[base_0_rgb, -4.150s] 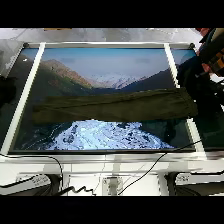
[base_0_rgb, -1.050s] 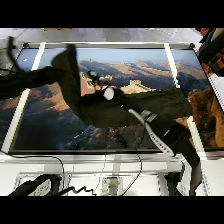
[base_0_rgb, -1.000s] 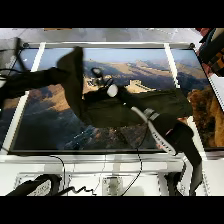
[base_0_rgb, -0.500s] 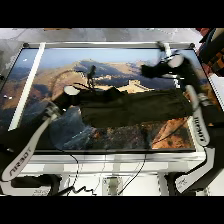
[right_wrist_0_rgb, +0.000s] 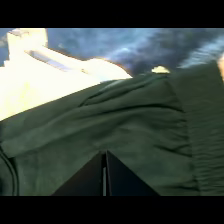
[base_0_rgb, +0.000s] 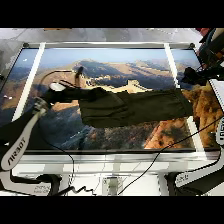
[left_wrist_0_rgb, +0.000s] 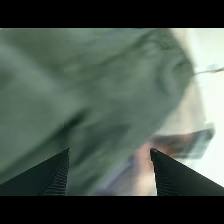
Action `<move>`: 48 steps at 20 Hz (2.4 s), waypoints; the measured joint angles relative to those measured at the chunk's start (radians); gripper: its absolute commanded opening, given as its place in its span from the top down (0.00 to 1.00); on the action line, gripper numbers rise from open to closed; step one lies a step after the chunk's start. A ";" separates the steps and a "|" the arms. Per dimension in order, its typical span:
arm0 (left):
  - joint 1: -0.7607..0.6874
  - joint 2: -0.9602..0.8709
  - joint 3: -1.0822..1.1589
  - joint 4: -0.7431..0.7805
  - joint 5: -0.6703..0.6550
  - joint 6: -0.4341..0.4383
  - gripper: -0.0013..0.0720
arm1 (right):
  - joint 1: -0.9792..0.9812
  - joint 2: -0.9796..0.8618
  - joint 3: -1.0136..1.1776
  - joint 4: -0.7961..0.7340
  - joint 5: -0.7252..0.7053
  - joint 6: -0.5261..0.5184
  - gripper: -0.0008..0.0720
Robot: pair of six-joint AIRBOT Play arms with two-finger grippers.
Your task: Fold the clothes and pants, and hang the long-sleeved shirts on hangers.
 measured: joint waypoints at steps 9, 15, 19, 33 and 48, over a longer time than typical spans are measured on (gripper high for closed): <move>0.240 0.003 -0.147 0.274 -0.056 -0.066 0.19 | 0.070 -0.003 -0.001 -0.002 -0.003 -0.027 0.93; 0.204 -0.022 -0.260 0.199 0.082 -0.071 0.19 | 0.177 -0.008 -0.001 -0.003 -0.051 -0.037 0.93; 0.134 -0.048 -0.274 0.089 0.175 -0.063 0.70 | 0.269 -0.024 -0.001 -0.002 -0.077 -0.039 0.93; 0.175 0.322 -0.132 0.426 -0.041 -0.185 0.96 | 0.797 -0.173 -0.145 0.077 -0.261 -0.038 0.94; 0.061 0.443 -0.107 0.551 -0.025 -0.272 0.96 | 0.967 -0.124 -0.188 0.057 -0.397 0.057 0.93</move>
